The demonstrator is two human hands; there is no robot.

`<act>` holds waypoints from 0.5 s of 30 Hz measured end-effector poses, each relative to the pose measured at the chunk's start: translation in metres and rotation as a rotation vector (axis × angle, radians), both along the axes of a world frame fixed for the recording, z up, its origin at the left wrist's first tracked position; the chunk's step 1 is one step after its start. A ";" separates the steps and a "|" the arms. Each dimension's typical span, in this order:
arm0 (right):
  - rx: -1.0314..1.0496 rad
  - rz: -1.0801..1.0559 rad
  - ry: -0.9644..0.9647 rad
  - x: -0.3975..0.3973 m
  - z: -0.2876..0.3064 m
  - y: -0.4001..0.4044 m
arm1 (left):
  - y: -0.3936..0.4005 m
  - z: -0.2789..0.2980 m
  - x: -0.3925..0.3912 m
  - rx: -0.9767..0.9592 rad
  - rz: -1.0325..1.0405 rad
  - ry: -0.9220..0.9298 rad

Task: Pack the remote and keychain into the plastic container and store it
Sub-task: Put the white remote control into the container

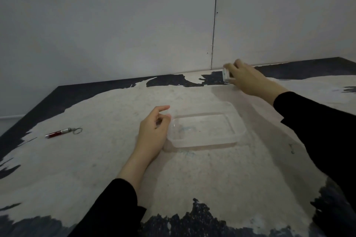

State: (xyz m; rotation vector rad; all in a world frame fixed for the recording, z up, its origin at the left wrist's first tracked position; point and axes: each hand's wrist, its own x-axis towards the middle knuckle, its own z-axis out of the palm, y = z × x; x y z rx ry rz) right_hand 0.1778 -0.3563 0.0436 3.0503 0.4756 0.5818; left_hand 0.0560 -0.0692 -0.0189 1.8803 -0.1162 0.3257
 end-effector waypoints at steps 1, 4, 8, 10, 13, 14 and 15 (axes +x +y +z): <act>0.120 0.064 -0.027 -0.014 0.007 0.013 | 0.001 0.000 -0.001 0.007 0.002 0.000; 0.237 0.307 -0.122 -0.061 0.028 0.051 | 0.002 -0.001 0.001 0.019 -0.010 -0.004; 0.126 0.465 -0.072 -0.115 0.033 0.093 | 0.002 -0.004 0.001 0.045 -0.005 -0.017; 0.080 0.453 0.038 -0.123 0.022 0.106 | 0.002 -0.004 0.002 0.045 0.004 -0.021; -0.118 0.390 0.103 -0.118 0.004 0.118 | 0.002 -0.006 0.005 0.073 0.012 -0.052; -0.143 0.374 0.102 -0.115 0.000 0.120 | 0.002 -0.007 0.005 0.087 0.016 -0.059; -0.132 0.361 0.103 -0.111 -0.003 0.122 | 0.002 -0.007 0.006 0.098 0.019 -0.062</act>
